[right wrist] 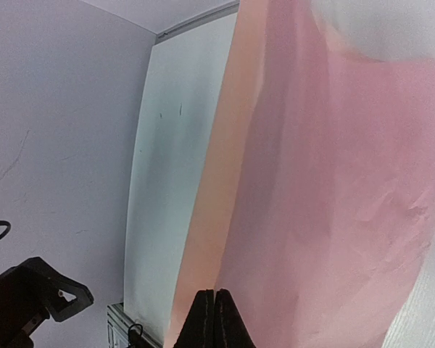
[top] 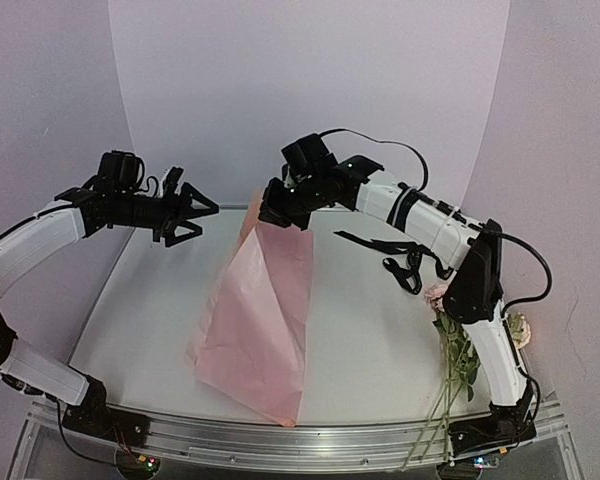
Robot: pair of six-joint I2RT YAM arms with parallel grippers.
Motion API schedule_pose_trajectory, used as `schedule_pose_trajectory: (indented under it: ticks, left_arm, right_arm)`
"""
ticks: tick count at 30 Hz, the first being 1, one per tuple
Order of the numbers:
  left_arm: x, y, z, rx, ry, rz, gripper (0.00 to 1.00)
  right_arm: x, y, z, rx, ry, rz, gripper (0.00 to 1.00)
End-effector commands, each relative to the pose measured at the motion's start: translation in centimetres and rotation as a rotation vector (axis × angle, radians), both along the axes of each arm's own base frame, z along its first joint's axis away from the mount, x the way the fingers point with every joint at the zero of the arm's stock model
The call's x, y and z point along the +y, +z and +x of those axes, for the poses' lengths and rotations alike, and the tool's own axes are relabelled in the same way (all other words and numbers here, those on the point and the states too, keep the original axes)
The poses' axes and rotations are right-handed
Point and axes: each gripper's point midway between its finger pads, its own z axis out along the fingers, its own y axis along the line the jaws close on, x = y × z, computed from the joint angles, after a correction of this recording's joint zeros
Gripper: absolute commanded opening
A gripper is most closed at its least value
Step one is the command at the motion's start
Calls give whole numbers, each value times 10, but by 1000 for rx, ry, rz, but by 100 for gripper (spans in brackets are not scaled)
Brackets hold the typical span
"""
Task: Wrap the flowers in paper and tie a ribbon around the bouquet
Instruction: Unfold the folded wrapping paper at the center of the board.
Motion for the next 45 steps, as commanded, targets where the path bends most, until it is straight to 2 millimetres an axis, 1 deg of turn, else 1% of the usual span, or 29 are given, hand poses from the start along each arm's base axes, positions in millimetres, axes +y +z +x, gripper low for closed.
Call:
schedule_pose_trajectory:
  ticks: [1, 6, 8, 9, 10, 11, 13, 14, 15, 18, 19, 20, 22, 25, 29, 33, 35, 37, 40, 42, 45]
  left_arm:
    - [4, -26, 6, 24, 4, 66, 86]
    - [4, -60, 15, 83, 7, 111, 85]
    - [6, -74, 18, 102, 18, 143, 84]
    - [7, -80, 20, 111, 24, 156, 84]
    - [8, -86, 21, 121, 28, 170, 84]
    - [8, -91, 22, 128, 30, 177, 84]
    - [8, -101, 24, 148, 30, 189, 83]
    - [9, -108, 25, 161, 34, 197, 83]
    - [10, -113, 25, 171, 38, 205, 83]
    - [12, -124, 26, 195, 50, 221, 82]
    - [12, -128, 25, 203, 52, 224, 82]
    - [12, -131, 25, 210, 50, 225, 81]
    - [6, -135, 22, 222, 28, 213, 79]
    - [-11, -139, 18, 222, -17, 221, 76]
    - [-38, -152, 17, 256, -60, 208, 70]
    - [-65, -161, 20, 279, -85, 179, 64]
    - [-80, -163, 18, 287, -110, 162, 62]
    - [-95, -167, 13, 300, -138, 155, 60]
    - [-110, -178, 5, 322, -164, 171, 59]
    - [-111, -193, -1, 358, -157, 190, 56]
    - [-99, -220, -11, 417, -108, 237, 55]
  right_arm:
    - [-7, 52, 3, -52, 30, 138, 0]
    - [-28, 53, 0, -30, 70, 135, 0]
    - [-38, 52, -4, -15, 91, 134, 0]
    - [-43, 58, -7, -18, 104, 140, 0]
    - [-48, 54, -11, -8, 117, 131, 0]
    - [-53, 55, -15, -9, 131, 129, 0]
    - [-66, 55, -23, -10, 152, 115, 0]
    - [-77, 60, -28, -16, 156, 115, 0]
    - [-86, 60, -32, -13, 160, 110, 0]
    - [-116, 44, -49, 13, 176, 75, 0]
    - [-129, 42, -55, 5, 176, 60, 0]
    - [-140, 30, -61, 22, 171, 35, 0]
    - [-163, 12, -75, 48, 166, 3, 0]
    - [-193, -8, -94, 77, 143, -48, 0]
    - [-236, -51, -119, 142, 85, -189, 0]
    - [-283, -87, -136, 209, -9, -371, 0]
    - [-300, -95, -137, 212, -50, -450, 0]
    - [-312, -97, -138, 210, -82, -508, 0]
    - [-328, -91, -133, 186, -139, -581, 0]
    - [-334, -82, -129, 158, -166, -604, 0]
    - [-340, -66, -122, 112, -200, -624, 0]
